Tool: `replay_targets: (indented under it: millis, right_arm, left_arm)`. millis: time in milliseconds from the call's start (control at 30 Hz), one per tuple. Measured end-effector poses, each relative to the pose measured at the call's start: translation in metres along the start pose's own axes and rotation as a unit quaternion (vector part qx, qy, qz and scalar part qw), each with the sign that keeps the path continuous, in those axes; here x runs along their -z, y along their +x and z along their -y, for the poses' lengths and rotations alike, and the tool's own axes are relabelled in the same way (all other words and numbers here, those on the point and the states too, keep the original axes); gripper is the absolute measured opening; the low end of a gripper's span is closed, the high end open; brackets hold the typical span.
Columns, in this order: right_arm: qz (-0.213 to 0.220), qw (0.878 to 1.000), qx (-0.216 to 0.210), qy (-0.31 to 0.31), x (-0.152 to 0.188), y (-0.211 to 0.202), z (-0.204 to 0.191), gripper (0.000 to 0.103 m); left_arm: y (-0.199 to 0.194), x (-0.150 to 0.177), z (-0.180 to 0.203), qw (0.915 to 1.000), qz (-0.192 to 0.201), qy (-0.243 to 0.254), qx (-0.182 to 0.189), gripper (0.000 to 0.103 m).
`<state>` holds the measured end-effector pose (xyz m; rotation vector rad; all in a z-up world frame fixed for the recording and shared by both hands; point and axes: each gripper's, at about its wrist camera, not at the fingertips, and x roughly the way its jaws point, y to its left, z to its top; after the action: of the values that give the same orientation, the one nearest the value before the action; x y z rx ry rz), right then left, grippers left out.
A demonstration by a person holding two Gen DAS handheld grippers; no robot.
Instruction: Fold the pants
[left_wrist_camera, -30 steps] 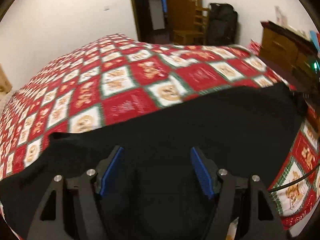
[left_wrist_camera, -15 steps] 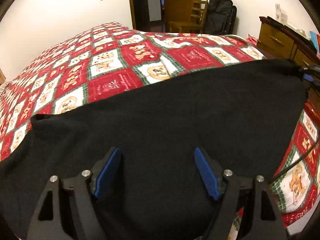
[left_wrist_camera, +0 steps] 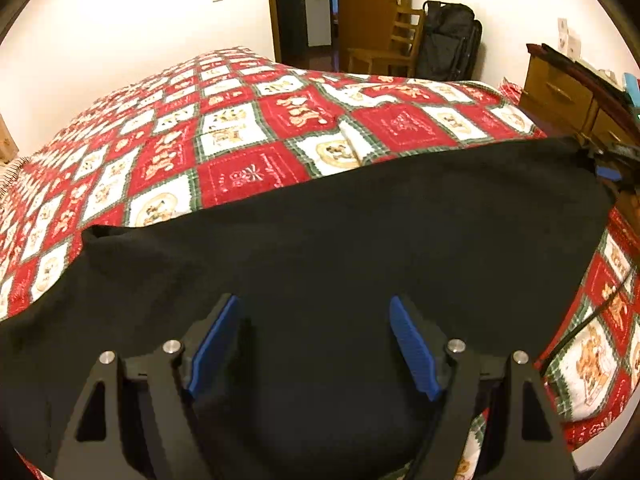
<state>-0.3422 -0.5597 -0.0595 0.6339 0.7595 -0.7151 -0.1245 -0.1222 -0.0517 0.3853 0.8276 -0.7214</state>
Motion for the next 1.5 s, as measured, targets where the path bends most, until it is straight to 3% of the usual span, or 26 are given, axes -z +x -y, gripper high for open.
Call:
replay_targets:
  millis: [67,167,200,267,333,367,533,600,667,733,800,933,1000,1067,1167,1300,1433,1500]
  right_arm:
    - [-0.037,0.997,0.043,-0.043,-0.016,0.017,-0.005,0.065]
    - [-0.012,0.997,0.046,-0.057,-0.022,0.007,-0.014,0.065]
    - [-0.004,0.998,0.028,-0.053,-0.023,0.002,-0.016,0.066]
    - [0.006,0.999,-0.048,-0.001,-0.024,-0.004,-0.006,0.066]
    - [-0.006,0.991,-0.117,0.067,-0.025,-0.002,0.015,0.066]
    - [-0.022,0.986,-0.133,0.097,-0.025,0.004,0.027,0.066]
    - [-0.07,0.983,-0.149,0.083,-0.015,0.01,0.031,0.066]
    - [-0.061,0.984,-0.14,0.089,-0.017,0.01,0.034,0.066]
    - [-0.07,0.979,-0.16,0.103,-0.018,0.018,0.036,0.066]
    - [-0.106,0.983,-0.138,0.051,-0.009,0.018,0.019,0.066]
    - [-0.145,0.984,-0.088,-0.053,0.003,0.023,-0.008,0.066]
    - [-0.118,0.984,-0.067,-0.119,0.01,0.017,-0.03,0.066]
    - [-0.077,0.99,-0.085,-0.087,0.004,0.007,-0.023,0.066]
    - [-0.032,0.993,-0.115,0.001,-0.002,-0.006,-0.002,0.066]
    - [0.003,0.979,-0.137,0.148,0.019,-0.023,0.03,0.066]
    - [0.016,0.961,-0.194,0.198,0.068,-0.041,0.009,0.066]
    - [-0.007,0.944,-0.2,0.262,0.104,-0.029,0.005,0.066]
    - [-0.009,0.945,-0.19,0.266,0.106,-0.016,0.002,0.065]
  left_arm:
    - [0.0,-0.001,-0.001,1.0,0.001,-0.003,-0.004,0.08]
    - [0.0,-0.003,-0.002,1.0,0.001,-0.006,-0.003,0.08]
    - [0.002,-0.004,-0.002,1.0,-0.001,-0.008,-0.001,0.08]
    - [0.006,-0.006,0.0,0.9999,-0.008,-0.007,0.006,0.08]
    - [0.006,-0.005,0.003,0.9999,-0.008,0.001,0.008,0.08]
    - [0.005,-0.005,0.004,0.9999,-0.007,0.005,0.009,0.08]
    - [0.003,-0.007,0.005,0.9998,-0.004,0.002,0.018,0.08]
    - [0.003,-0.007,0.004,0.9998,-0.003,0.0,0.018,0.08]
    - [0.001,-0.007,0.004,0.9998,0.0,0.002,0.019,0.08]
    - [-0.001,-0.007,0.003,0.9999,0.003,0.003,0.015,0.08]
    - [-0.003,-0.008,0.001,0.9999,0.007,0.001,0.01,0.08]
    - [-0.002,-0.009,-0.002,0.9999,0.005,-0.006,0.011,0.08]
    - [-0.003,-0.009,-0.002,1.0,0.005,-0.004,0.008,0.08]
    - [-0.004,-0.01,-0.003,0.9999,0.008,-0.006,0.008,0.08]
    - [-0.005,-0.012,-0.006,0.9998,0.011,-0.012,0.011,0.08]
    - [-0.006,-0.013,-0.008,0.9997,0.011,-0.016,0.016,0.08]
    - [-0.008,-0.013,-0.011,0.9994,0.013,-0.022,0.024,0.08]
    - [-0.014,-0.012,-0.013,0.9992,0.021,-0.022,0.025,0.08]
